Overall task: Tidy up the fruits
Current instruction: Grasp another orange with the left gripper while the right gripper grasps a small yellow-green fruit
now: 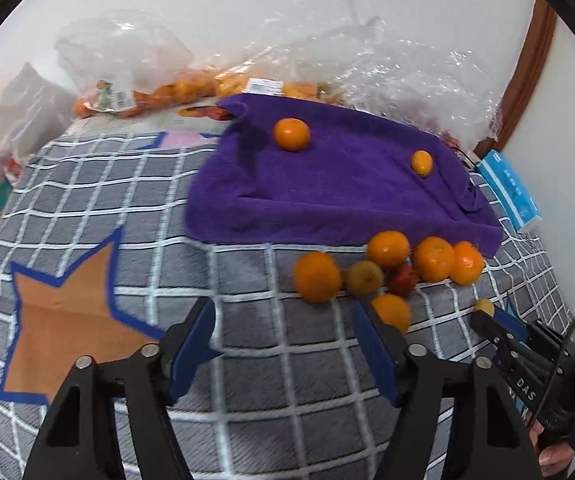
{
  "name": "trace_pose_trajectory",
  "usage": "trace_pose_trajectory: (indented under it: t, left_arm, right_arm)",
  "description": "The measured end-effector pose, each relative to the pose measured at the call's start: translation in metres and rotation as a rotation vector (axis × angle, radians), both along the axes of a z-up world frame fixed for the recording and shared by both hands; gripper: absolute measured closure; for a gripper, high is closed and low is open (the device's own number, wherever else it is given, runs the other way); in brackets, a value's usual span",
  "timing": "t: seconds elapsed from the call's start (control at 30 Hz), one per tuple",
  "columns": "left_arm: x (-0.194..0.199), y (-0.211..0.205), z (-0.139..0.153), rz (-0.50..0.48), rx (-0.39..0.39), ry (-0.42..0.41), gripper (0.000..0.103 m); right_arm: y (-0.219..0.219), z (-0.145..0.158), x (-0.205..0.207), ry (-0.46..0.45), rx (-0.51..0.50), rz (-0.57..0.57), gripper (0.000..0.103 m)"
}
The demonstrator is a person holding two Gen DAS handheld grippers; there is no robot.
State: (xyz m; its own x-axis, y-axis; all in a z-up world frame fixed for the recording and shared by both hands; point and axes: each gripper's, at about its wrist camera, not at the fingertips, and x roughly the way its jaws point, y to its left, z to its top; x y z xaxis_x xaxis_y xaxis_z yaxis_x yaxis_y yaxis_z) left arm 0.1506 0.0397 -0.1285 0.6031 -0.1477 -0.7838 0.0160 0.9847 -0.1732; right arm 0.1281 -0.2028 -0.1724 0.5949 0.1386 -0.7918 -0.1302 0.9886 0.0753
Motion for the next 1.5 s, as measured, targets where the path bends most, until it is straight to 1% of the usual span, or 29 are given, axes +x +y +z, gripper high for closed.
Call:
trace_pose_trajectory:
  t: [0.07,0.2,0.27,0.3,0.4,0.43,0.5,0.6,0.77,0.83,0.9,0.93,1.13,1.23,1.5]
  left_arm:
    - [0.005,-0.006,-0.003,0.000,-0.008,0.006,0.043]
    - [0.018,-0.013,-0.009,-0.010,-0.052,0.030,0.051]
    - [0.024,-0.018,-0.012,-0.027,-0.070,0.045,0.058]
    - [0.027,-0.021,-0.014,-0.030,-0.068,0.052,0.060]
    - [0.028,-0.024,-0.016,-0.028,-0.042,0.049,0.073]
    - [0.028,-0.024,-0.016,-0.031,-0.042,0.050,0.074]
    - [0.026,-0.020,-0.016,-0.029,-0.047,0.057,0.074]
    - [0.021,-0.012,-0.014,-0.005,-0.032,0.054,0.074]
    - [0.027,-0.010,-0.017,-0.013,-0.026,0.063,0.072]
    - [0.030,-0.015,-0.021,-0.005,0.009,0.060,0.072]
    - [0.032,-0.017,-0.026,-0.006,0.023,0.058,0.072]
    - [0.032,-0.016,-0.025,-0.004,0.024,0.044,0.072]
    - [0.032,-0.016,-0.024,-0.016,0.023,0.024,0.074]
    - [0.030,-0.013,-0.023,-0.010,0.003,0.028,0.073]
    - [0.017,-0.010,-0.015,-0.003,-0.016,0.025,0.074]
  right_arm:
    - [-0.009,0.002,-0.002,-0.007,-0.004,-0.016,0.079]
    - [-0.025,0.003,-0.007,-0.006,0.012,-0.038,0.079]
    - [-0.028,0.004,-0.008,-0.011,0.008,-0.041,0.079]
    - [-0.030,0.005,-0.008,-0.013,0.007,-0.044,0.079]
    - [-0.033,0.008,-0.008,-0.020,0.013,-0.044,0.079]
    - [-0.032,0.008,-0.008,-0.022,0.013,-0.043,0.079]
    - [-0.031,0.009,-0.008,-0.029,0.014,-0.038,0.079]
    - [-0.027,0.009,-0.007,-0.031,0.017,-0.028,0.079]
    - [-0.023,0.004,-0.005,-0.018,0.018,-0.016,0.079]
    - [-0.023,0.002,-0.005,-0.009,0.019,-0.016,0.079]
    - [-0.024,0.000,-0.004,-0.005,0.018,-0.018,0.079]
    - [-0.024,-0.002,-0.004,-0.005,0.018,-0.019,0.079]
    - [-0.023,-0.003,-0.004,-0.015,0.017,-0.023,0.079]
    - [-0.022,-0.003,-0.004,-0.016,0.014,-0.022,0.079]
    - [-0.022,0.009,-0.013,-0.038,0.004,-0.032,0.079]
